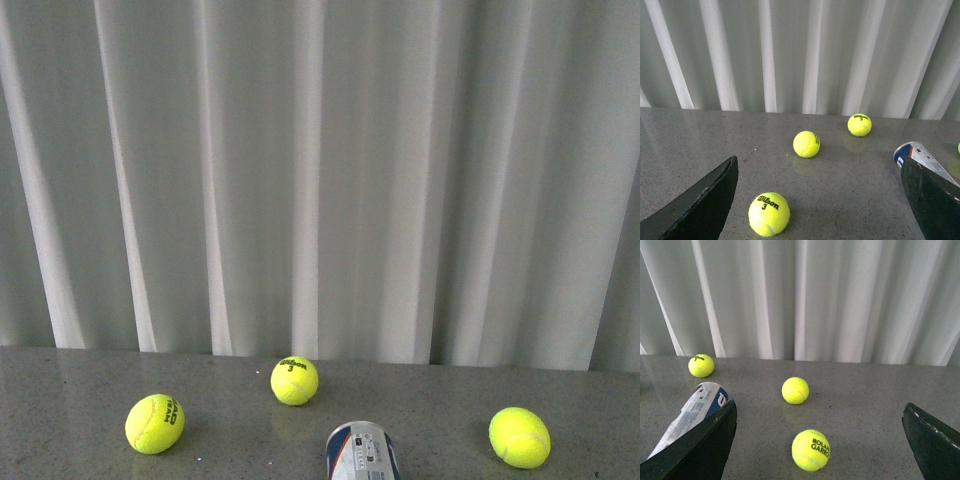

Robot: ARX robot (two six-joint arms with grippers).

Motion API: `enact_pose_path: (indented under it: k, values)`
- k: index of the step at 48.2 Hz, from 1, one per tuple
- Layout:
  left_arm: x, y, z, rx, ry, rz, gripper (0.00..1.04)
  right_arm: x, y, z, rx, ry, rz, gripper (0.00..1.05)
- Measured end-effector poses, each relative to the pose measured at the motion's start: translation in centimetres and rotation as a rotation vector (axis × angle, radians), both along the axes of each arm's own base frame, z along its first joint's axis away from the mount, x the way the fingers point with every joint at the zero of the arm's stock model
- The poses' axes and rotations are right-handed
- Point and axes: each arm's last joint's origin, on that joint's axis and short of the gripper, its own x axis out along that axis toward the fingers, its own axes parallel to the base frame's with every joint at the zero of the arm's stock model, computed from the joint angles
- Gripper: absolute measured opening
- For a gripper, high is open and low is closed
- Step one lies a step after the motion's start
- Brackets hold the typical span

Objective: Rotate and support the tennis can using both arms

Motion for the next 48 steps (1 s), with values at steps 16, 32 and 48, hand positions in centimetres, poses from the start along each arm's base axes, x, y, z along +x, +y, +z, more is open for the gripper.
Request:
enact_pose_path:
  k: [16, 32, 48]
  values:
    - [0.0, 0.0, 0.0, 0.000, 0.000, 0.000, 0.98, 0.0, 0.0, 0.0, 0.000, 0.000, 0.000, 0.98]
    - [0.0, 0.0, 0.0, 0.000, 0.000, 0.000, 0.98, 8.9, 2.8, 4.1, 0.095, 0.479, 0.221, 0.98]
    - [0.0, 0.0, 0.0, 0.000, 0.000, 0.000, 0.98, 21.8, 8.7, -0.4, 0.246, 0.939, 0.265, 0.98]
